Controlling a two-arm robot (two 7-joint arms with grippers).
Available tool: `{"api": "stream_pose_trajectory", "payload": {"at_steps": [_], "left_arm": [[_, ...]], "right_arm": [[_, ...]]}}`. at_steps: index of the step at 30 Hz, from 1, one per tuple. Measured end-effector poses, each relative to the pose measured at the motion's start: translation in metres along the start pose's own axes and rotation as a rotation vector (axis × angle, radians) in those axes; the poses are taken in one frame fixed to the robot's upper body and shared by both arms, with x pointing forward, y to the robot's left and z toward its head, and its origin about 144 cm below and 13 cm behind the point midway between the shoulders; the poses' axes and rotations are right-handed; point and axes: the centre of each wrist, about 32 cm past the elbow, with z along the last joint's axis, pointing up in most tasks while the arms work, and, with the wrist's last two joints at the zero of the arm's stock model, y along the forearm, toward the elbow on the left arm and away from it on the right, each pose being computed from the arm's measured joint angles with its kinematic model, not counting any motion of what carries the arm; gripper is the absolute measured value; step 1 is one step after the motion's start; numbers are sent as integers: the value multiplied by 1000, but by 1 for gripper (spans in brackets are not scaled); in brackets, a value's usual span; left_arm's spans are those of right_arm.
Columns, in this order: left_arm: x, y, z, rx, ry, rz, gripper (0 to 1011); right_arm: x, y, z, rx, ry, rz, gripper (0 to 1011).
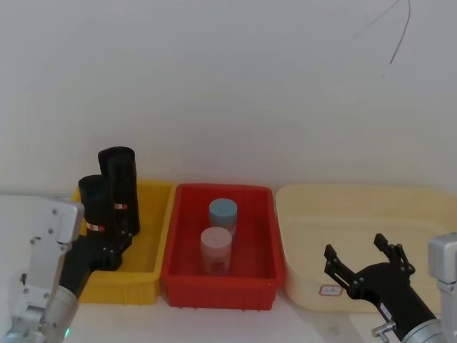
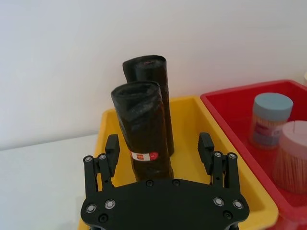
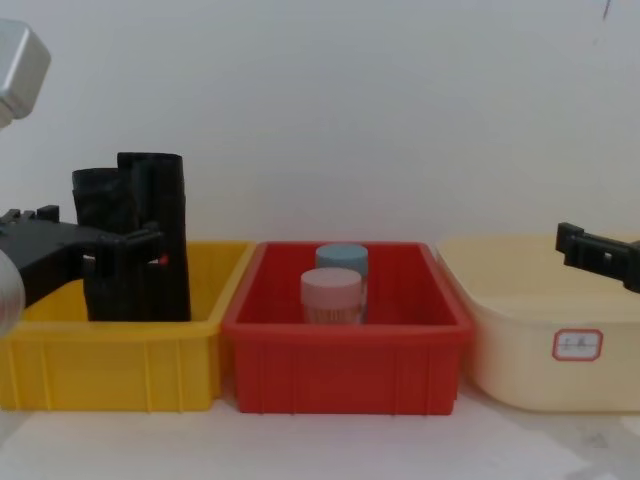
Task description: Pick up the garbage bag with the one hand and transfer it to the other hand.
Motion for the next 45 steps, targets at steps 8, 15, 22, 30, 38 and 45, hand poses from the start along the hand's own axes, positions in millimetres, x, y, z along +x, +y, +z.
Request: {"api": "stream_pose_trajectory", "payload": {"at_steps": [8, 15, 22, 30, 38, 45], "left_arm": [[7, -12, -2, -20, 28, 4, 1001], [12, -20, -3, -34, 44, 9, 1001], [15, -29, -4, -45, 54, 8, 1001], [16, -42, -5, -51, 61, -6, 1001], [15, -51, -7, -60, 70, -21, 865], [16, -55, -8, -71, 78, -26, 658]], "right_arm": [[0, 0, 0, 0, 0, 0, 999], [0, 0, 0, 0, 0, 0, 1000], [0, 0, 0, 0, 0, 0, 999], [0, 0, 0, 0, 0, 0, 1000], [0, 0, 0, 0, 0, 0, 1000], [0, 0, 0, 0, 0, 0, 1000]]}}
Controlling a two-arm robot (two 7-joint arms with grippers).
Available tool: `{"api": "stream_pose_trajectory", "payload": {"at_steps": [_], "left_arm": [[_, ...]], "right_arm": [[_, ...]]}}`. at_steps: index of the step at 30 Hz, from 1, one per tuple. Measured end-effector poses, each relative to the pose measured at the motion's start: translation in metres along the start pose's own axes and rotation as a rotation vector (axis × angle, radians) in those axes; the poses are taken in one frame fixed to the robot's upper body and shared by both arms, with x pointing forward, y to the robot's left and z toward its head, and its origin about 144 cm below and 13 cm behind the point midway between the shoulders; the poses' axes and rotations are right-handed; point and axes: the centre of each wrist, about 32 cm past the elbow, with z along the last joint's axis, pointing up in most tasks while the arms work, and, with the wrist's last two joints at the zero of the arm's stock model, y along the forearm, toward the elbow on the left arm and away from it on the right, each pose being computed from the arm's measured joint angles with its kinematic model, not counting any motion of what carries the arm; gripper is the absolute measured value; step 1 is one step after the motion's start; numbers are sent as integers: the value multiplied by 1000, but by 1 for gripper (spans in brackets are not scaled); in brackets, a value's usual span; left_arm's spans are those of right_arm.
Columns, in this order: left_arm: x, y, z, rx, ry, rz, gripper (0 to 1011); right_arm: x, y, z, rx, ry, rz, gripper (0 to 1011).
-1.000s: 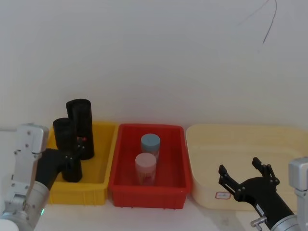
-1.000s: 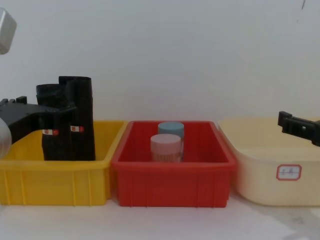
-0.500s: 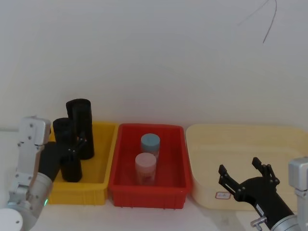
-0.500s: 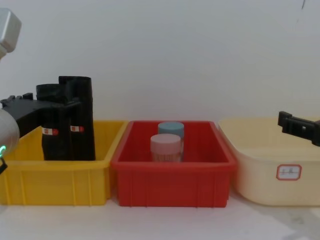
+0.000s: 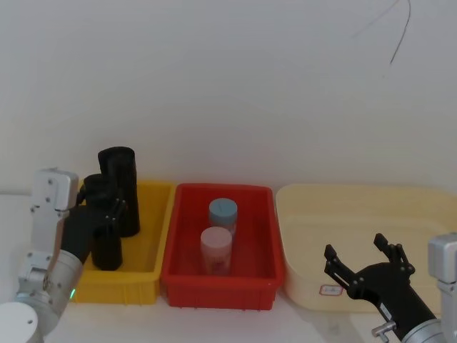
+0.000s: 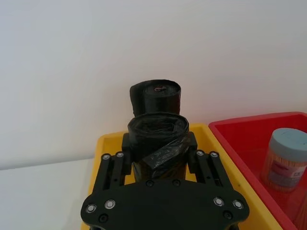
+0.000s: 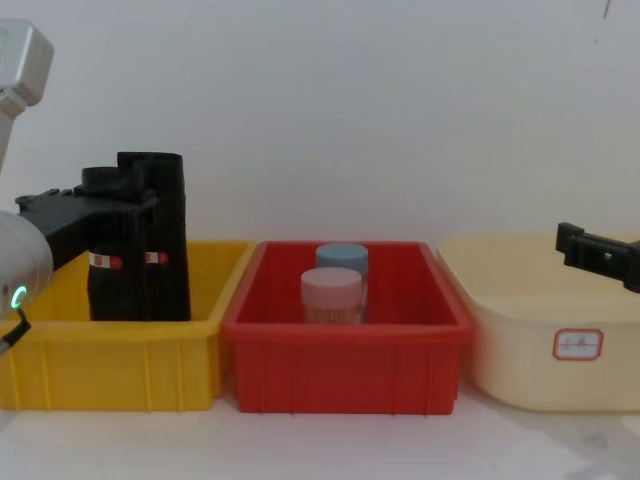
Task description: Pick up the garbage bag with the one hand and transfer it to the other hand.
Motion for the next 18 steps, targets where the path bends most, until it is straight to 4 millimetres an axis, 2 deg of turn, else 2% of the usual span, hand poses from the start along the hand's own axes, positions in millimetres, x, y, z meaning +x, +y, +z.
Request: {"api": "stream_pose_trajectory", "payload": {"at_steps": [3, 7, 18], "left_arm": [[0, -1, 0, -2, 2, 0, 583], [1, -2, 1, -10, 1, -5, 550], [-7, -7, 19, -66, -45, -80, 516]], "right_arm": [[0, 0, 0, 0, 0, 0, 1000], [0, 0, 0, 0, 0, 0, 1000], [0, 0, 0, 0, 0, 0, 1000]]}}
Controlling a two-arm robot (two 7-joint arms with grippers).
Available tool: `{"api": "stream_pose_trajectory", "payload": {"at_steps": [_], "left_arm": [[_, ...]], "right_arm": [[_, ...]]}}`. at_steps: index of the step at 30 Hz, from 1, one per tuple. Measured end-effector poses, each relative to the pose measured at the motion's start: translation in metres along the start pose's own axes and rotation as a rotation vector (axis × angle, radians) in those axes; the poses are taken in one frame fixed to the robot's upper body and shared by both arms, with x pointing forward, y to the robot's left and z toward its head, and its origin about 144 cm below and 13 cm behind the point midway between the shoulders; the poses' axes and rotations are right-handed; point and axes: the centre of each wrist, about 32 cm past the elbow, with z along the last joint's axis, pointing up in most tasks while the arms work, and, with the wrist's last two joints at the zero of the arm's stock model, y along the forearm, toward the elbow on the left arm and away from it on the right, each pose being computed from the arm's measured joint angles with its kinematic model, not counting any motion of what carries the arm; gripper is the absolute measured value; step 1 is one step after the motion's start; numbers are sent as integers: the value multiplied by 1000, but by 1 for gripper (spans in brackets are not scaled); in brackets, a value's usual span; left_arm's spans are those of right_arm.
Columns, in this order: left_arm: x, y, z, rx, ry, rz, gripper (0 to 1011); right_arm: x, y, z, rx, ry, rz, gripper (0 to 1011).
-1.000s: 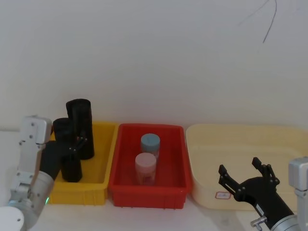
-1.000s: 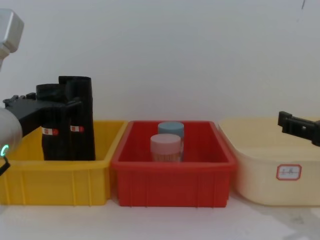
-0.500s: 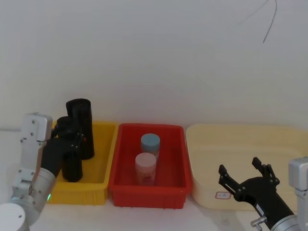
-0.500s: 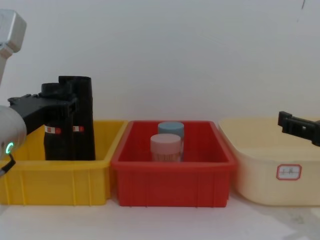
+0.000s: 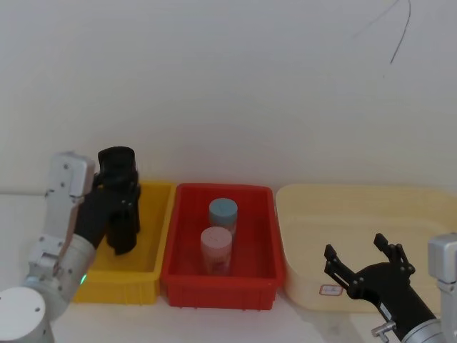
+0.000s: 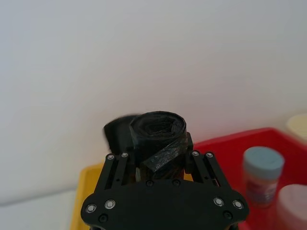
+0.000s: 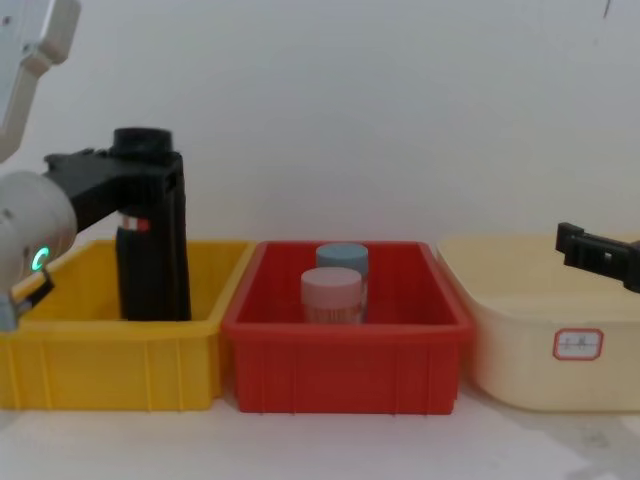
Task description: Pick up the garbage bag with the one hand and transfer it to the other hand.
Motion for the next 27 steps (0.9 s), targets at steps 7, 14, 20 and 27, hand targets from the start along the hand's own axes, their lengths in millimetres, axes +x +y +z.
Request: {"api": "stream_pose_trajectory", "payload": {"at_steps": [7, 14, 20, 27], "left_arm": [[-10, -7, 16, -54, -17, -81, 516], [-21, -13, 28, -99, -17, -159, 516], [-34, -19, 40, -142, -4, -244, 516], [-52, -28, 51, -188, 33, -350, 516]], "right_arm": [[0, 0, 0, 0, 0, 0, 1000], [0, 0, 0, 0, 0, 0, 1000], [0, 0, 0, 0, 0, 0, 1000], [0, 0, 0, 0, 0, 0, 999]]}}
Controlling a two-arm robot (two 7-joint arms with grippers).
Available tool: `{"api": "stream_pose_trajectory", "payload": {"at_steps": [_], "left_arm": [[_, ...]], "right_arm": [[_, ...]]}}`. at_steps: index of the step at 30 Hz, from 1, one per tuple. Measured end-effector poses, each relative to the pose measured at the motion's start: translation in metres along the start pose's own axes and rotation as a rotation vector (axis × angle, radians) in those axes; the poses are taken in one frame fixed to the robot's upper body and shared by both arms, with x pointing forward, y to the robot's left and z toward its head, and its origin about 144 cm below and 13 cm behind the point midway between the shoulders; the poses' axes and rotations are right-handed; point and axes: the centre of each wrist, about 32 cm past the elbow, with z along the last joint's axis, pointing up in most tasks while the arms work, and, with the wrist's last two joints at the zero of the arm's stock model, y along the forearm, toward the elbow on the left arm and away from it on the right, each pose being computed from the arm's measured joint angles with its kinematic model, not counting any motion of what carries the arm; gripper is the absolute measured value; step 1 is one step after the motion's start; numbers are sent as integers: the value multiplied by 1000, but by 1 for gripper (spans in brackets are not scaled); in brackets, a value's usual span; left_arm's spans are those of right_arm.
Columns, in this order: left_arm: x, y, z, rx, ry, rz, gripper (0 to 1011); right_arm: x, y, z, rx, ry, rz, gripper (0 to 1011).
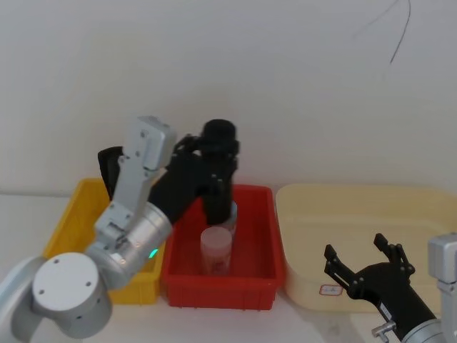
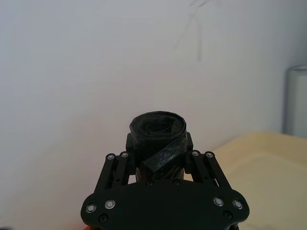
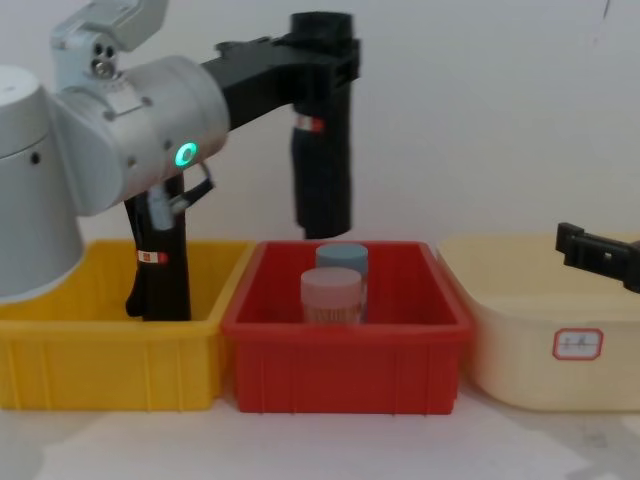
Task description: Pick up the garbage bag with the one hand and transfer it to the other hand.
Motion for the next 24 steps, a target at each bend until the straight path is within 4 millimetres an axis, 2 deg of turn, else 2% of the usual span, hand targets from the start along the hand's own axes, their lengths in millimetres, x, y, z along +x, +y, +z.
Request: {"api": "stream_pose_trajectory", "payload": {"at_steps": [11, 24], "left_arm": [[-24, -24, 5, -53, 92, -152, 516], [-37, -33, 5, -67, 154, -199, 516]], "right_arm": [[0, 0, 0, 0, 0, 0, 1000], [0, 0, 0, 0, 0, 0, 1000]]}}
